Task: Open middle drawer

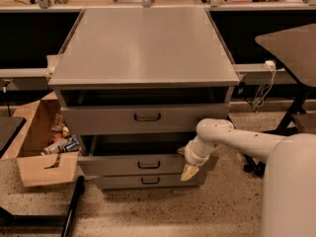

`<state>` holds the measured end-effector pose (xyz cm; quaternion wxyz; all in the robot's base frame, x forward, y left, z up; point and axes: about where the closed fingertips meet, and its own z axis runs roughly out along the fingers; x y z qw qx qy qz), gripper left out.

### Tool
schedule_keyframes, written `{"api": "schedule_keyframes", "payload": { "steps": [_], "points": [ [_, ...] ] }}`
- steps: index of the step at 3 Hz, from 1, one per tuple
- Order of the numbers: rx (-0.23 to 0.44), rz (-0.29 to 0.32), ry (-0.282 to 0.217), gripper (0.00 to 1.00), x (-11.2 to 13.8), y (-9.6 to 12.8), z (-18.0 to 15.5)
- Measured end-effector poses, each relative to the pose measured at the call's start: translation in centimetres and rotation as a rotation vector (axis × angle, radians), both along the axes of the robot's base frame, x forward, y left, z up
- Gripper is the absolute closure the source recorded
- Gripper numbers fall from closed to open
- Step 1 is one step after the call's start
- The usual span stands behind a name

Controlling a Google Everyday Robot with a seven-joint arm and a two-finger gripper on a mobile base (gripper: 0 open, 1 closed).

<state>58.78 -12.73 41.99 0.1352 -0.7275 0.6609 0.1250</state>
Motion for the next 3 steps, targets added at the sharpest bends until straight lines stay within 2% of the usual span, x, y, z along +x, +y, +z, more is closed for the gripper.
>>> {"api": "schedule_keyframes", "payload": {
  "steps": [1,2,3],
  "points": [
    [0.004,-0.004,0.026,0.61,-1.4,0.1,-0.2],
    [0.005,-0.005,0.029,0.84,-1.6,0.1,0.3],
    [0.006,-0.005,0.029,1.0,-1.6,0.1,0.8]
  ]
}}
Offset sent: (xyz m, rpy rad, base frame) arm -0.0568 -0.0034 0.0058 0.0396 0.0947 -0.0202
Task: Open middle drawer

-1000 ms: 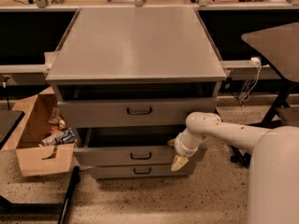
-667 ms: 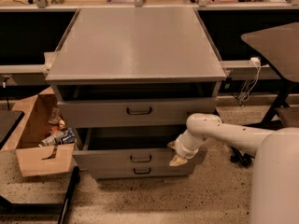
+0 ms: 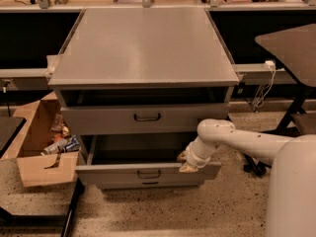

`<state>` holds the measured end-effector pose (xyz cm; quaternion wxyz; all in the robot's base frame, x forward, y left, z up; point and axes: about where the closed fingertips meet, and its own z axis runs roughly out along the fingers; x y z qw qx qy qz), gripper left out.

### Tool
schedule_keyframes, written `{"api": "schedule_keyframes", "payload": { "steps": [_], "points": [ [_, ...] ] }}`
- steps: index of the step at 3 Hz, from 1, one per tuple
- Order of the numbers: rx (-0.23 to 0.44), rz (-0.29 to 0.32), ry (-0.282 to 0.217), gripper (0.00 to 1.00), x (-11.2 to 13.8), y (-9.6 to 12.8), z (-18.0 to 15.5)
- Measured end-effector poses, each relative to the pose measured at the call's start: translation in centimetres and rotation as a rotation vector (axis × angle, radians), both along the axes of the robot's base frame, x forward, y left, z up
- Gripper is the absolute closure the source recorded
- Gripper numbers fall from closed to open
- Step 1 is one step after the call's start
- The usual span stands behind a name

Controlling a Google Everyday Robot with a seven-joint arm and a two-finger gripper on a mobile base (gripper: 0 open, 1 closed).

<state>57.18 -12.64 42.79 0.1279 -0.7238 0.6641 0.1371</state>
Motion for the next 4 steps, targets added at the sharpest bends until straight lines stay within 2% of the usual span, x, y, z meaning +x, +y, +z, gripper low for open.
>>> {"api": "schedule_keyframes", "payload": {
  "steps": [1,2,4],
  "points": [
    [0.0,0.0,0.0,1.0,0.01,0.0,0.22],
    [0.0,0.0,0.0,0.86,0.01,0.0,0.22],
    [0.0,0.0,0.0,0.39,0.0,0.0,0.21]
  ]
}}
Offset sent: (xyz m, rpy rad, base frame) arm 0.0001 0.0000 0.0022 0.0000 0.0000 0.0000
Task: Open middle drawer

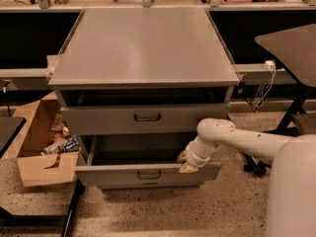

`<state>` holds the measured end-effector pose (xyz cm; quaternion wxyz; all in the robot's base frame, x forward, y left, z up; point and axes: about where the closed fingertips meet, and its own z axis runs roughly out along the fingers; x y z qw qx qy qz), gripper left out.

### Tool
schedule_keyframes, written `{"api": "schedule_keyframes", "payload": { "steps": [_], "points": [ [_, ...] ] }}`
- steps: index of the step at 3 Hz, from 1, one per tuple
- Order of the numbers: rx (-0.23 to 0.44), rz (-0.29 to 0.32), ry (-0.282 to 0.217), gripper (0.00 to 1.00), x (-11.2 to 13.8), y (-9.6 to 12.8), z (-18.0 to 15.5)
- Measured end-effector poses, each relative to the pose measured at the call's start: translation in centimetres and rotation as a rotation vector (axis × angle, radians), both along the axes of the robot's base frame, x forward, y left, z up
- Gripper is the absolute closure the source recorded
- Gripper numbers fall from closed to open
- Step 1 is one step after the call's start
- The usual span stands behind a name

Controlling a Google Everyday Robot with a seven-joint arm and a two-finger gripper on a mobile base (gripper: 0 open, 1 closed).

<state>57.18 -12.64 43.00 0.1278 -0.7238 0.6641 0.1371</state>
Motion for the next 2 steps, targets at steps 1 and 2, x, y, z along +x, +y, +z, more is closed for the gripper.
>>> {"api": "schedule_keyframes", "payload": {
  "steps": [1,2],
  "points": [
    [0.0,0.0,0.0,0.15,0.0,0.0,0.0],
    [0.0,0.0,0.0,0.0,0.0,0.0,-0.01]
  ]
}}
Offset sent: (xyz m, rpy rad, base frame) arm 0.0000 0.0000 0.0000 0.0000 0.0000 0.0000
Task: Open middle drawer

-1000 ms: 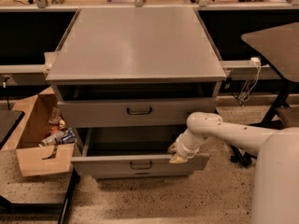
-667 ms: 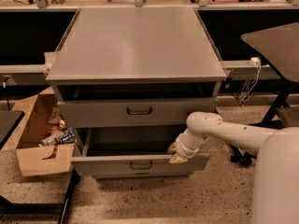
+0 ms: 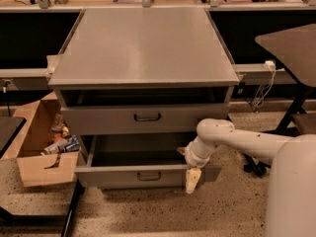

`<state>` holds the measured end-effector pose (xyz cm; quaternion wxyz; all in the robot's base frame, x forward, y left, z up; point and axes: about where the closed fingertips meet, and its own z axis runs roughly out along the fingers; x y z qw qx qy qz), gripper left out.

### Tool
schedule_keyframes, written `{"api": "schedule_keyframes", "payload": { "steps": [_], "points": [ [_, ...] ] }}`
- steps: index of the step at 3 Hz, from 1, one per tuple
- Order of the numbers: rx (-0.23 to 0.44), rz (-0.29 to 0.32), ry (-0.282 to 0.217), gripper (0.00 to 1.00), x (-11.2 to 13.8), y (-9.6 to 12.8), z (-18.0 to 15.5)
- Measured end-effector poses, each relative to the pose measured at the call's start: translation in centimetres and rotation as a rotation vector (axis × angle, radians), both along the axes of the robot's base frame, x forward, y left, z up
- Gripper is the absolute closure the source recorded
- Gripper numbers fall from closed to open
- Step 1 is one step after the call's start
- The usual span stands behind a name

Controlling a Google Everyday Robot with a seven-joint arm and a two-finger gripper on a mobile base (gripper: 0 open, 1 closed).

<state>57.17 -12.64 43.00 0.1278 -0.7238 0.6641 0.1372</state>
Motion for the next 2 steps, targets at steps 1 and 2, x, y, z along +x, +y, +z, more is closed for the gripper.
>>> {"api": "schedule_keyframes", "payload": {
  "steps": [1,2],
  "points": [
    [0.0,0.0,0.0,0.0,0.0,0.0,0.0],
    [-0.018,0.019,0.021,0.0,-1.2,0.5,-0.9]
  ]
}}
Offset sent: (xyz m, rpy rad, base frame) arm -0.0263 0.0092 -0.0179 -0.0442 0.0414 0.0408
